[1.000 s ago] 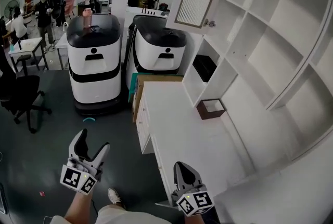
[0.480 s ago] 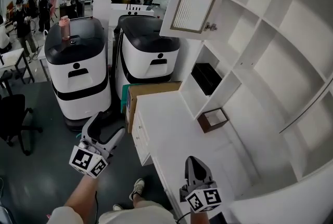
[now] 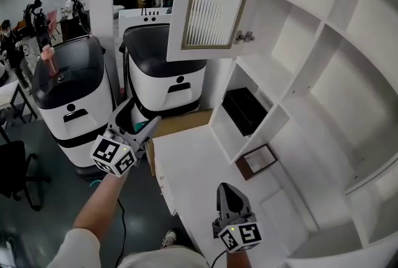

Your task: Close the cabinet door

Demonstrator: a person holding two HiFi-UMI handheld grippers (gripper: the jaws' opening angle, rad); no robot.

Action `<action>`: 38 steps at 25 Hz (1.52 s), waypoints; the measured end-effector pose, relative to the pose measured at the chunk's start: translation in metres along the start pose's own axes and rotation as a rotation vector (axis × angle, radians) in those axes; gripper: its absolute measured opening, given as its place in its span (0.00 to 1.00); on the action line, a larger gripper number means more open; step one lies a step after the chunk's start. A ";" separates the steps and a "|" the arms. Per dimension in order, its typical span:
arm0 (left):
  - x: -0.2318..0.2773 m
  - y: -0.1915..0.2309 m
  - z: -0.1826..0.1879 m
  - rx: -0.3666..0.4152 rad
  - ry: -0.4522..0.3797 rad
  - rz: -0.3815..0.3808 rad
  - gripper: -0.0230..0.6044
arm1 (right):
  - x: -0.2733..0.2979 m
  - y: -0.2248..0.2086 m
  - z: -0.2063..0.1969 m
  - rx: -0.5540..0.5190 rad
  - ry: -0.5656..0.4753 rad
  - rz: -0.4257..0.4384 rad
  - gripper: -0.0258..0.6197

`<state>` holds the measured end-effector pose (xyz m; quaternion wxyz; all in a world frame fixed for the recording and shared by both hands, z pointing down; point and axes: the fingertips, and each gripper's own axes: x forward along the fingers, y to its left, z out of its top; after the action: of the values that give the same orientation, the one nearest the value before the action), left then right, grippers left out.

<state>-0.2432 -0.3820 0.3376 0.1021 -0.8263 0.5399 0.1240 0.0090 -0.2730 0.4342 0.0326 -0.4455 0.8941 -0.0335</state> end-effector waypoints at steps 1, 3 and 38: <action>0.015 0.005 -0.002 0.000 -0.001 -0.009 0.61 | 0.003 -0.004 0.000 0.000 0.004 -0.007 0.04; 0.040 0.015 -0.005 0.005 -0.003 -0.024 0.61 | 0.005 -0.010 -0.004 0.005 0.020 -0.028 0.04; 0.226 0.091 0.021 -0.135 -0.071 -0.145 0.23 | -0.020 -0.059 -0.009 0.065 0.022 -0.226 0.04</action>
<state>-0.2418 -0.6076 0.2436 0.0741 -0.8634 0.4650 0.1814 0.0674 -0.2921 0.4494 0.0333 -0.5416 0.8370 -0.0707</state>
